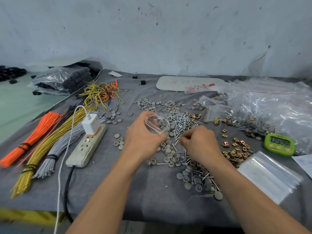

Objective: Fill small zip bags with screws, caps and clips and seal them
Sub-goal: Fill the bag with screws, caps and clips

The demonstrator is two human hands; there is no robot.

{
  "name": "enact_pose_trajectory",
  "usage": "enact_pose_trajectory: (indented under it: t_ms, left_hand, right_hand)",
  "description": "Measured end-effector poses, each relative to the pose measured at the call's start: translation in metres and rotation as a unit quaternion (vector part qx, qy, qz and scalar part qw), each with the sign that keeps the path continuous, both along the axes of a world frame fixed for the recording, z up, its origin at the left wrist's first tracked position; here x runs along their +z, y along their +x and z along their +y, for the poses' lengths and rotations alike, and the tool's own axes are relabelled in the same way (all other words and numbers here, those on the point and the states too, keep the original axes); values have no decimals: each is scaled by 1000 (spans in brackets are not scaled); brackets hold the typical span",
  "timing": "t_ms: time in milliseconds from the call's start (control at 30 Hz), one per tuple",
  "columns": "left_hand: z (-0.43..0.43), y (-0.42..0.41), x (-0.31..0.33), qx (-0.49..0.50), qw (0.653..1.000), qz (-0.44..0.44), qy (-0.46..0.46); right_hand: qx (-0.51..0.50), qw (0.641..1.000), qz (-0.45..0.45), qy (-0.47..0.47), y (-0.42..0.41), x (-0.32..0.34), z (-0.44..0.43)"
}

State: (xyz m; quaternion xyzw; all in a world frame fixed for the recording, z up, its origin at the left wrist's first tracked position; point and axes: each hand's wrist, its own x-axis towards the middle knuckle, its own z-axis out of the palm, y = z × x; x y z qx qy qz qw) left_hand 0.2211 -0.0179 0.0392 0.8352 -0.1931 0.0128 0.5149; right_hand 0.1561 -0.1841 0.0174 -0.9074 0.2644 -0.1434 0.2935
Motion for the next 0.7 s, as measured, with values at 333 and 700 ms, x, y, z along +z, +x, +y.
enact_pose_trajectory:
  t_ms: [333, 700]
  left_hand:
    - [-19, -12, -1, -46, 995, -40, 85]
    - [-20, -7, -1, -14, 1000, 12, -12]
  right_hand:
    - [33, 903, -360, 230, -14, 26, 20]
    - [-36, 945, -289, 148, -18, 23, 4]
